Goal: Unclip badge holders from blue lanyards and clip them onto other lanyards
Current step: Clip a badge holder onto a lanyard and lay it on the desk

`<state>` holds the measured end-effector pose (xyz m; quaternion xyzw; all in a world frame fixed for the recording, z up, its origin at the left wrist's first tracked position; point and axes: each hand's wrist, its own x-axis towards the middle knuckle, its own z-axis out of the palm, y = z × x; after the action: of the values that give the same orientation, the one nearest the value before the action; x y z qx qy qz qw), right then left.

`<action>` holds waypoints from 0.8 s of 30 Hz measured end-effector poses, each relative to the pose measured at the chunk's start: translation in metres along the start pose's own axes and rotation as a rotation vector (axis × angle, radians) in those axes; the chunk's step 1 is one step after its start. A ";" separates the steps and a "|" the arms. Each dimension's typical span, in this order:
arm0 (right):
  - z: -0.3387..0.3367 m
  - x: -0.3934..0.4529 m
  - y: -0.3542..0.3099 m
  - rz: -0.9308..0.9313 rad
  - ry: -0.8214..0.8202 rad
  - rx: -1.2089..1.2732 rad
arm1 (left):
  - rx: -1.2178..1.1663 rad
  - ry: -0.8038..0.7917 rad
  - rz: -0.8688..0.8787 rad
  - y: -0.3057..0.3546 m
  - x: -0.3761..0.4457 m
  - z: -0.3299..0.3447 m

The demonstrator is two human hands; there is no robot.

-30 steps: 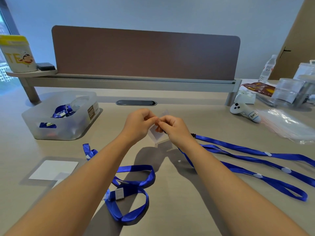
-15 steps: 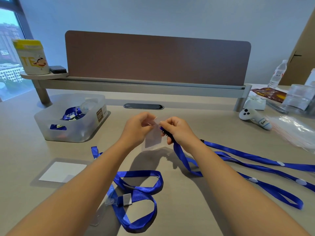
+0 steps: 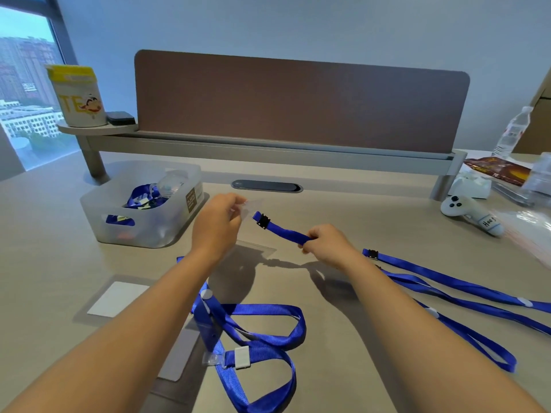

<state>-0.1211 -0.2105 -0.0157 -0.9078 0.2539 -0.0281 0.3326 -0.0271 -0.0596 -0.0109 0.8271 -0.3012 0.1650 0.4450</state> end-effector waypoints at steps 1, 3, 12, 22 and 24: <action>0.001 0.002 -0.002 -0.015 0.046 -0.081 | -0.003 -0.005 -0.004 -0.001 0.001 0.000; -0.001 0.007 -0.007 -0.052 0.141 -0.164 | -0.011 -0.011 -0.009 -0.001 0.004 -0.001; -0.043 0.048 -0.030 -0.056 0.356 0.100 | -0.010 -0.036 -0.037 0.012 0.053 0.001; -0.125 0.091 -0.033 -0.194 0.622 0.105 | 0.074 0.024 0.128 0.044 0.135 0.037; -0.124 0.097 -0.026 -0.181 0.610 0.082 | 0.103 0.021 0.154 0.041 0.134 0.043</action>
<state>-0.0523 -0.3130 0.0855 -0.8622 0.2587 -0.3387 0.2737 0.0492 -0.1600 0.0639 0.8216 -0.3502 0.2227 0.3910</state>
